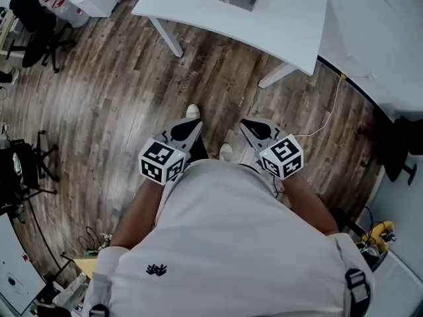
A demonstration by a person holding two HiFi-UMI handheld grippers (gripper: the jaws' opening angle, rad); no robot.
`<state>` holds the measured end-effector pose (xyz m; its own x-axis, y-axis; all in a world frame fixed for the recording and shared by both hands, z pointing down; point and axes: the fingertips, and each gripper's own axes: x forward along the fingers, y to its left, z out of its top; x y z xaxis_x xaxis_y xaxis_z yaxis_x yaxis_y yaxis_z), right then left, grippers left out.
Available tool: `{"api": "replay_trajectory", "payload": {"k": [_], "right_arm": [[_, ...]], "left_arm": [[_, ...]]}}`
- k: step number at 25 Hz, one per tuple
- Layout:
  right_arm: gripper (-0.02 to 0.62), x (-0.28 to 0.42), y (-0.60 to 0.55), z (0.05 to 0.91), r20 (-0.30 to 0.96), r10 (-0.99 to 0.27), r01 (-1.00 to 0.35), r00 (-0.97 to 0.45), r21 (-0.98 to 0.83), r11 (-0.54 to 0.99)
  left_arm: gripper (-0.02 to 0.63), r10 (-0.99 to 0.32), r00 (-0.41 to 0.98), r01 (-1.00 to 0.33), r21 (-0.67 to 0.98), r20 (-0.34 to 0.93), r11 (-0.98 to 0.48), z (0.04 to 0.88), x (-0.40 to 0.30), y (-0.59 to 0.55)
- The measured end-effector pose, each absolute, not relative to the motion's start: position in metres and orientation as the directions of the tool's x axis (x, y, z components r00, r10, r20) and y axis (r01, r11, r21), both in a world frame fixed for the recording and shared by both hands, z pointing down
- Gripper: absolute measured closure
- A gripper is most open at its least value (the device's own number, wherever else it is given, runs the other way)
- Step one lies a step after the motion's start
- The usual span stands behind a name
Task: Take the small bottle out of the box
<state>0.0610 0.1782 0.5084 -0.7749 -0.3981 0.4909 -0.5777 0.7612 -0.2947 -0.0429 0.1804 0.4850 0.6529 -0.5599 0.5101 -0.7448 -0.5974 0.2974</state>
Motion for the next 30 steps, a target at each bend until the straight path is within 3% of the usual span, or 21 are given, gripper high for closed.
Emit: {"api": "replay_trajectory", "payload": {"k": [6, 14, 21, 30], "right_arm": [[0.581, 0.050, 0.114, 0.499, 0.524, -0.489, -0.679, -0.697, -0.264, 0.685], [0.581, 0.029, 0.044, 0.482, 0.502, -0.611, -0.780, -0.612, -0.255, 0.571], [0.581, 0.047, 0.010, 0.482, 0.507, -0.639, -0.810, -0.579, -0.263, 0.525], [0.581, 0.119, -0.082, 0.484, 0.485, -0.620, -0.781, -0.617, -0.281, 0.558]], "left_arm": [[0.598, -0.467, 0.745, -0.646, 0.342, 0.475, -0.682, 0.481, -0.054, 0.097], [0.597, -0.376, 0.781, -0.555, 0.280, 0.498, -0.783, 0.480, -0.075, 0.001], [0.598, -0.412, 0.768, -0.589, 0.286, 0.491, -0.756, 0.481, -0.063, -0.084], [0.564, -0.510, 0.629, -0.724, 0.205, 0.586, -0.658, 0.509, -0.028, -0.219]]}}
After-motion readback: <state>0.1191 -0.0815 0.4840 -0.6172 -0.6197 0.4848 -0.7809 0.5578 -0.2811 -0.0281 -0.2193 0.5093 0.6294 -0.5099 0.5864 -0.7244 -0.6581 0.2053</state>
